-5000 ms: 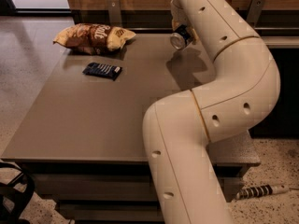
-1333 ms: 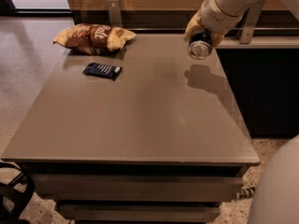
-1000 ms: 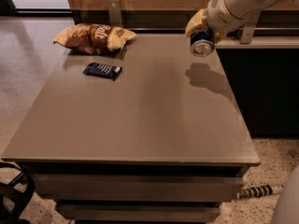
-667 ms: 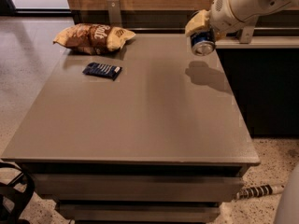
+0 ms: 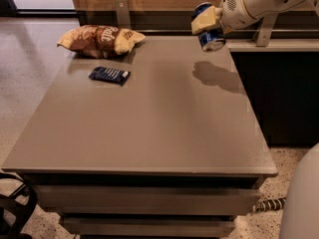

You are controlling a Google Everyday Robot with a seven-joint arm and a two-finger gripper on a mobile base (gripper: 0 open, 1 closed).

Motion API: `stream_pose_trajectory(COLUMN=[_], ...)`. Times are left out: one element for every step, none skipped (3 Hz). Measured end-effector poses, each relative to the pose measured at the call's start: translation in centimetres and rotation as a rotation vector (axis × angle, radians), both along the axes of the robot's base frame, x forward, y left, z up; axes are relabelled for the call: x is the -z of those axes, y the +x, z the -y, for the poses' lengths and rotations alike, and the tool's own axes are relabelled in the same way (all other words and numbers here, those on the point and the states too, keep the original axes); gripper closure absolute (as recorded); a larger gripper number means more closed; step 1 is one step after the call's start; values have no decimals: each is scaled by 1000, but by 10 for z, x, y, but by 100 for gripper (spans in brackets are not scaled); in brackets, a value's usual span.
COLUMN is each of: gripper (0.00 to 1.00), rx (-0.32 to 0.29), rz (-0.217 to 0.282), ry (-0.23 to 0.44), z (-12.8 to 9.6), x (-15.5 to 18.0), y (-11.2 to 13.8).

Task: Place pepsi can upright

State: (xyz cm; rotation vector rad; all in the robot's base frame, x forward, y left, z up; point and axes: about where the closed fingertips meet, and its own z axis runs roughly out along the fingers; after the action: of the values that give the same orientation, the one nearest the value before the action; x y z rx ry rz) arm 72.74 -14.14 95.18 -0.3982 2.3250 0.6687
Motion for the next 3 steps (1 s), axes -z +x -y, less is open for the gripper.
stream_pose_trajectory(gripper=[100, 100, 100], rx=[-1, -69, -230], rz=[-2, 106, 327], ry=[0, 55, 189], z=[0, -4, -2], x=[1, -4, -13], y=[0, 7, 13])
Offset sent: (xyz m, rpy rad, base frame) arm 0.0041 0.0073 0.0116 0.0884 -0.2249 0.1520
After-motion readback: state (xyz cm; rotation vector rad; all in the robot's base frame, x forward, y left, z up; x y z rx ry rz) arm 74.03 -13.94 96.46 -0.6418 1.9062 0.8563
